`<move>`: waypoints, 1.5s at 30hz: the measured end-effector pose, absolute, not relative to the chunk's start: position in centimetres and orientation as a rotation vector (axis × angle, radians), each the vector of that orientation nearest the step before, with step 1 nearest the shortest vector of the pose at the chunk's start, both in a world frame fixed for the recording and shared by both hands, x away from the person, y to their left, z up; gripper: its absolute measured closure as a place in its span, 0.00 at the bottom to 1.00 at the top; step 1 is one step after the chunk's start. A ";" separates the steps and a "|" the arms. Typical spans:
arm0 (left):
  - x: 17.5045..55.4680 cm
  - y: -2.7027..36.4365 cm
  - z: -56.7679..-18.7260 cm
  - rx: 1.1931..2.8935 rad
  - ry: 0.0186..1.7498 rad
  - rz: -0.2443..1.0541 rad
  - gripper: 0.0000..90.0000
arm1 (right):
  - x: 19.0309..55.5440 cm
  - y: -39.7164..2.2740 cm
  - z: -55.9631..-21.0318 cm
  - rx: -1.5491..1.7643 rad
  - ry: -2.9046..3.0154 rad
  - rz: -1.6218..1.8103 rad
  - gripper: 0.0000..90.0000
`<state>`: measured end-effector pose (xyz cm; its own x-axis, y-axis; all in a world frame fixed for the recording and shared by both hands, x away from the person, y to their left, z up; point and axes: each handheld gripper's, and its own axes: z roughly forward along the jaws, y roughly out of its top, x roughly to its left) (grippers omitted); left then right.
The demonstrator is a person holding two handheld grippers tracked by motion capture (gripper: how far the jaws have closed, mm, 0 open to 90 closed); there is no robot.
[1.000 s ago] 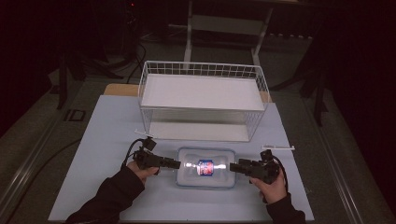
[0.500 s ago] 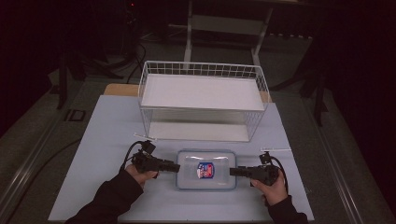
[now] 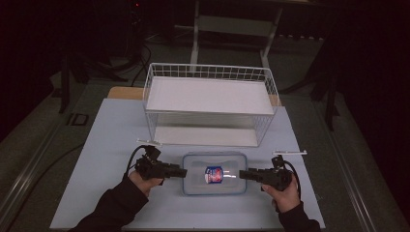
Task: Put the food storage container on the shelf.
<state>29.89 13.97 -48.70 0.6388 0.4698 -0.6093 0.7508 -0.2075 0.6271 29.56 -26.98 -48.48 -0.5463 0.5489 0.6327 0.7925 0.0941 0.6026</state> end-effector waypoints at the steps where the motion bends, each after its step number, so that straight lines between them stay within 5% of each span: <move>1: 30.0 14.0 -48.5 1.856 0.971 -0.344 0.64 | 29.7 -27.0 -48.3 -1.336 -2.131 -1.436 0.58; 23: 33.6 15.5 -46.5 1.810 0.959 -0.208 0.64 | 34.5 -25.1 -45.5 -1.286 -2.208 -1.545 0.58; 45: 38.0 13.9 -50.0 1.748 1.018 -0.105 0.61 | 39.3 -25.7 -48.8 -1.401 -2.153 -1.642 0.58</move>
